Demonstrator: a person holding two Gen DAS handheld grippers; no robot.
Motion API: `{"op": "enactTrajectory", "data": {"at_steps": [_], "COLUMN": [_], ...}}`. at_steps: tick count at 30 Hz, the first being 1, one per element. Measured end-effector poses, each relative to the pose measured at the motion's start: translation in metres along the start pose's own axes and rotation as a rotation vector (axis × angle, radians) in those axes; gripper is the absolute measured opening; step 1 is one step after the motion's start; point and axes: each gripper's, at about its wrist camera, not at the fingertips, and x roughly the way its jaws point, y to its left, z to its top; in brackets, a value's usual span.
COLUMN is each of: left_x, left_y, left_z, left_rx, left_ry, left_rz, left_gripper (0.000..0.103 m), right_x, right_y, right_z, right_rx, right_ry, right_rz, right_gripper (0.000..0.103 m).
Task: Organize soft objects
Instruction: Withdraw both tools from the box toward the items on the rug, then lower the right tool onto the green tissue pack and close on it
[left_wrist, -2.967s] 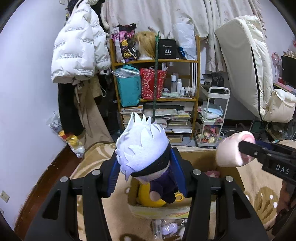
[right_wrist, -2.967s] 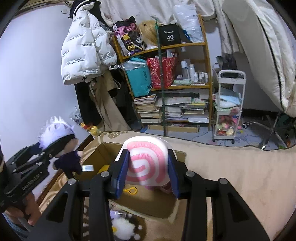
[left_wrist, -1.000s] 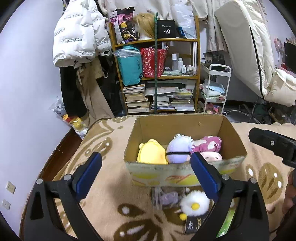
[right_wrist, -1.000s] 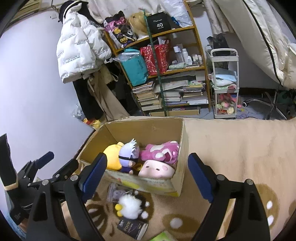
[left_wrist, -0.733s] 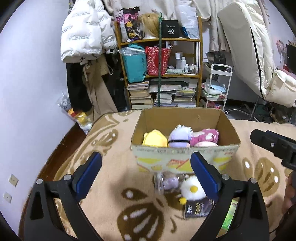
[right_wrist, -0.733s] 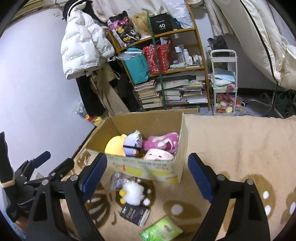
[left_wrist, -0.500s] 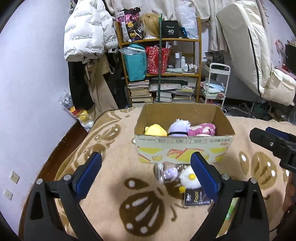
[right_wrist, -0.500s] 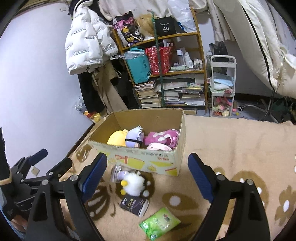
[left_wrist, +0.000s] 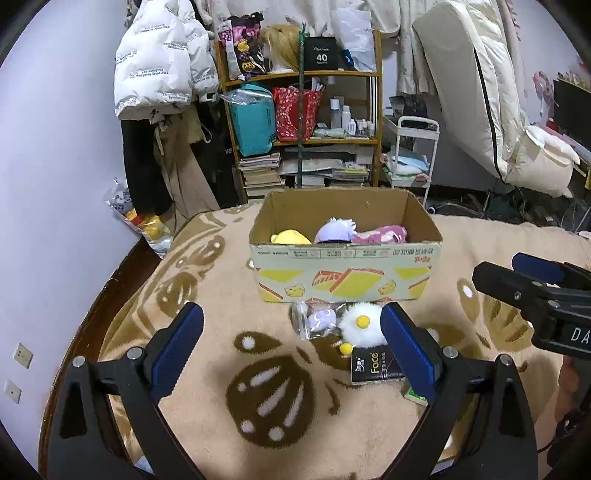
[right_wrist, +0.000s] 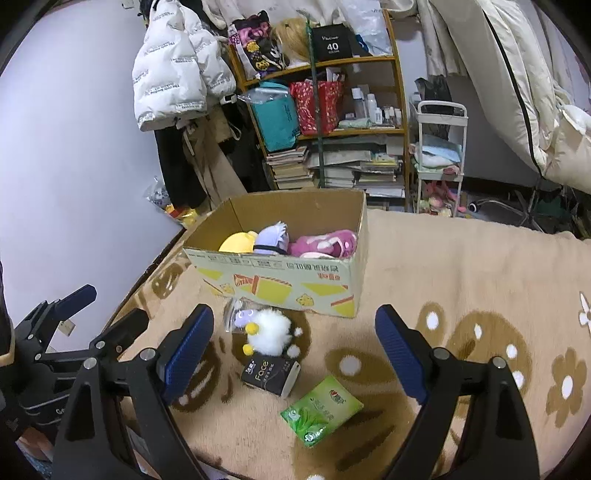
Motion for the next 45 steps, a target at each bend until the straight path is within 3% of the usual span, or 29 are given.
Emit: {"op": "enactTrajectory", "data": {"at_steps": [5,16,20,33,45], "left_x": [0.014,0.053,0.064,0.105,0.115], "left_y": [-0.004,-0.022,-0.027,-0.039,-0.060], "left_z": [-0.005,-0.016,-0.016,-0.026,-0.039], "left_rx": [0.015,0.075,0.076,0.060,0.113], "left_ry": [0.038,0.143,0.163,0.251,0.295], "left_rz": [-0.003,-0.052,-0.063,-0.124,-0.175], "left_gripper": [0.096,0.096,0.096,0.096,0.096], "right_x": [0.010,0.051,0.064,0.091,0.110], "right_y": [-0.002,-0.024,-0.031,-0.043,-0.056], "right_z": [-0.002,-0.010,-0.015,-0.028,-0.047], "right_rx": [-0.001,0.065,0.106,0.146,0.222], "right_ry": [0.030,0.181,0.239,0.364,0.514], "right_rz": [-0.034,-0.063,-0.023,-0.060,-0.113], "right_gripper": [0.093,0.093,0.093,0.093,0.093]}}
